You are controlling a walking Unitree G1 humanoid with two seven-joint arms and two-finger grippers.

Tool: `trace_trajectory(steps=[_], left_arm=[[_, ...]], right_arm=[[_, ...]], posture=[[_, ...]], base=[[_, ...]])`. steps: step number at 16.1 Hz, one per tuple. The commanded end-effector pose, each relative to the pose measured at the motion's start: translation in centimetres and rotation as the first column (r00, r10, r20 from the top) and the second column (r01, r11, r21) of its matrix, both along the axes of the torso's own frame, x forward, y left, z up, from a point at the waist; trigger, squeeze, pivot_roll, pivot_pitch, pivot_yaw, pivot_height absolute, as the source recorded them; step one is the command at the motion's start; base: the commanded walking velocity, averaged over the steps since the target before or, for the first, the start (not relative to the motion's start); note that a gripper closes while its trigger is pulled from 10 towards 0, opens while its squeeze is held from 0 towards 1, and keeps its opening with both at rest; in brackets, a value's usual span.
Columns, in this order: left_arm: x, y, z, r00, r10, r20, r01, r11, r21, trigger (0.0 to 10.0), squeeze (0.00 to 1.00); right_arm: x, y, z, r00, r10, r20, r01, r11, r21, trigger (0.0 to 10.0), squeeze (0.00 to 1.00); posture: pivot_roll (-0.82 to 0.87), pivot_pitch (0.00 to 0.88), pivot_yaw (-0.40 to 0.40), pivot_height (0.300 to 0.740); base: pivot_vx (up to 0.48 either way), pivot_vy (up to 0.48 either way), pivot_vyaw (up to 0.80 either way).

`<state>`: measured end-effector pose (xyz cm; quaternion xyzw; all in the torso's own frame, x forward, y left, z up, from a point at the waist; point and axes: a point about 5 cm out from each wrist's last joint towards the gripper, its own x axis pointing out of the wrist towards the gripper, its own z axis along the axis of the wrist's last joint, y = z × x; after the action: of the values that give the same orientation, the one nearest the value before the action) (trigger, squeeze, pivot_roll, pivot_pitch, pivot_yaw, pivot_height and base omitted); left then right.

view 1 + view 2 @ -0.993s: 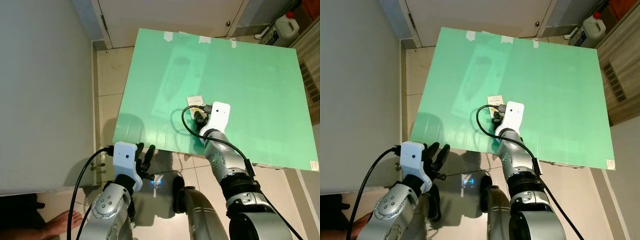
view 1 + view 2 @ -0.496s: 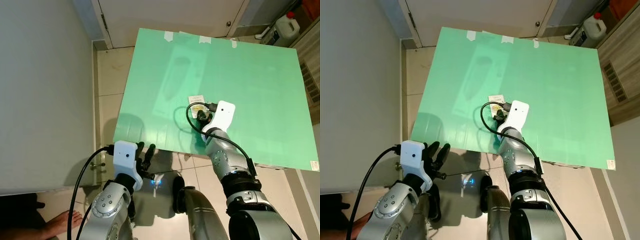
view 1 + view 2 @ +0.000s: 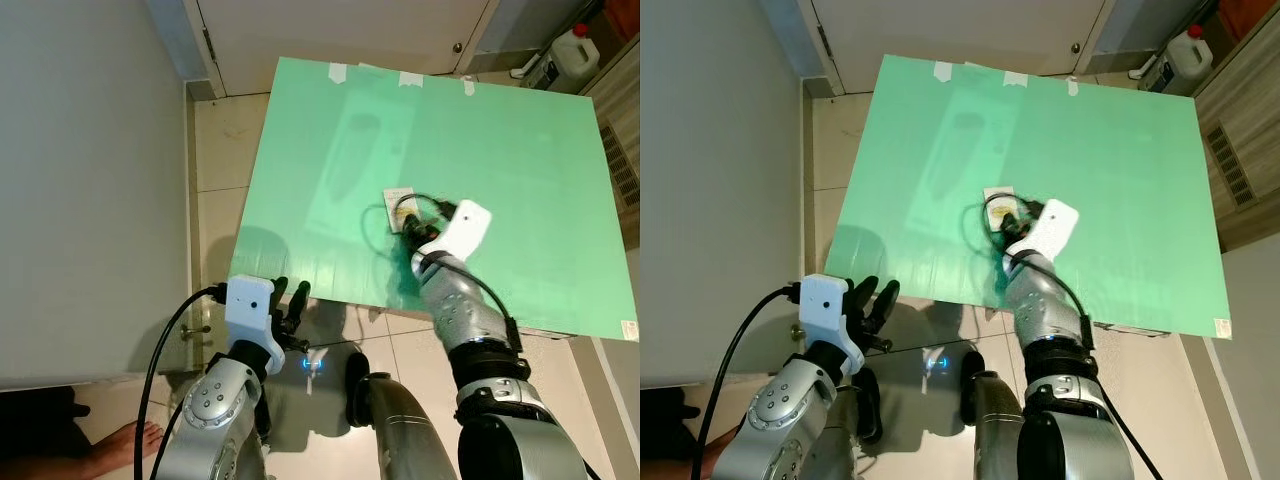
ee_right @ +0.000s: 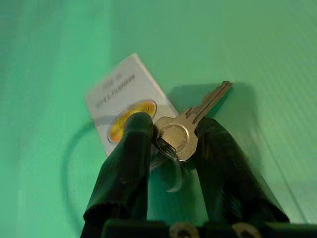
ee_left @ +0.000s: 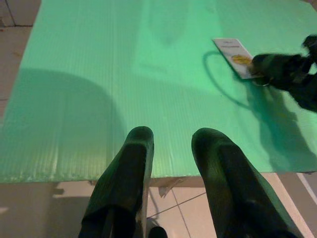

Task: Hang keys on a hook

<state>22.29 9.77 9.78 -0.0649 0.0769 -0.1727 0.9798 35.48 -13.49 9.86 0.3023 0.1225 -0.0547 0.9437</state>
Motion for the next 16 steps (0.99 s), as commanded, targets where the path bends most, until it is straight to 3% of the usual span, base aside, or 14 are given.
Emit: trace_trajectory(steps=[1,2,3,4,5,7,8,12,16], left_arm=[[-0.4,0.0,-0.7,0.999,0.002,-0.035,-0.002,1.000,-0.007,10.0,0.00],[-0.3,0.0,-0.7,0.999,0.003,-0.034,-0.003,1.000,-0.008,10.0,0.00],[-0.1,0.1,-0.7,0.999,0.006,-0.032,-0.006,1.000,-0.008,10.0,0.00],[0.1,0.1,-0.7,1.000,0.009,-0.029,-0.009,1.000,-0.009,10.0,0.00],[0.1,0.2,-0.7,1.000,0.010,-0.028,-0.010,1.000,-0.009,10.0,0.00],[0.3,0.2,-0.6,1.000,0.012,-0.024,-0.012,1.000,-0.011,10.0,0.00],[0.3,0.1,-0.6,1.000,0.011,-0.023,-0.011,1.000,-0.012,10.0,0.00],[0.2,0.1,-0.6,1.000,0.011,-0.025,-0.011,1.000,-0.013,10.0,0.00],[0.5,0.1,-0.5,1.000,0.011,-0.020,-0.011,1.000,-0.012,10.0,0.00]], right_arm=[[0.0,-0.3,0.4,0.999,-0.022,0.024,0.019,0.992,0.125,0.6,0.00],[0.1,-0.5,0.8,0.998,-0.033,0.050,0.023,0.981,0.192,0.8,0.00],[0.1,-1.1,1.8,0.993,-0.047,0.112,0.008,0.947,0.321,4.0,0.00],[0.0,-1.4,2.6,0.985,-0.039,0.169,-0.032,0.916,0.401,9.3,0.00],[-0.1,-1.6,2.8,0.982,-0.037,0.185,-0.043,0.911,0.409,10.0,0.00],[-0.6,-1.9,2.6,0.982,-0.035,0.184,-0.042,0.917,0.398,10.0,0.00],[-0.9,-2.1,2.2,0.984,-0.040,0.174,-0.032,0.921,0.388,0.0,0.00],[-1.4,-1.9,1.9,0.987,-0.025,0.161,-0.037,0.928,0.372,0.0,0.00],[-1.2,-1.6,3.0,0.975,-0.017,0.221,-0.082,0.899,0.431,0.0,0.00]], posture=[[0.07,0.376,-0.033,0.740],[0.07,0.372,-0.034,0.740],[0.08,0.365,-0.034,0.740],[0.07,0.362,-0.034,0.740],[0.07,0.360,-0.033,0.740],[0.07,0.357,-0.035,0.740],[0.07,0.358,-0.034,0.740],[0.07,0.369,-0.034,0.740],[0.07,0.368,-0.034,0.740]], base=[[0.000,0.000,0.00],[0.000,0.000,0.00],[0.000,0.000,0.00],[0.000,0.000,0.00],[0.000,0.000,0.00],[0.000,0.000,0.00],[0.000,0.000,0.00],[0.000,0.000,0.00],[0.000,0.000,0.00]])
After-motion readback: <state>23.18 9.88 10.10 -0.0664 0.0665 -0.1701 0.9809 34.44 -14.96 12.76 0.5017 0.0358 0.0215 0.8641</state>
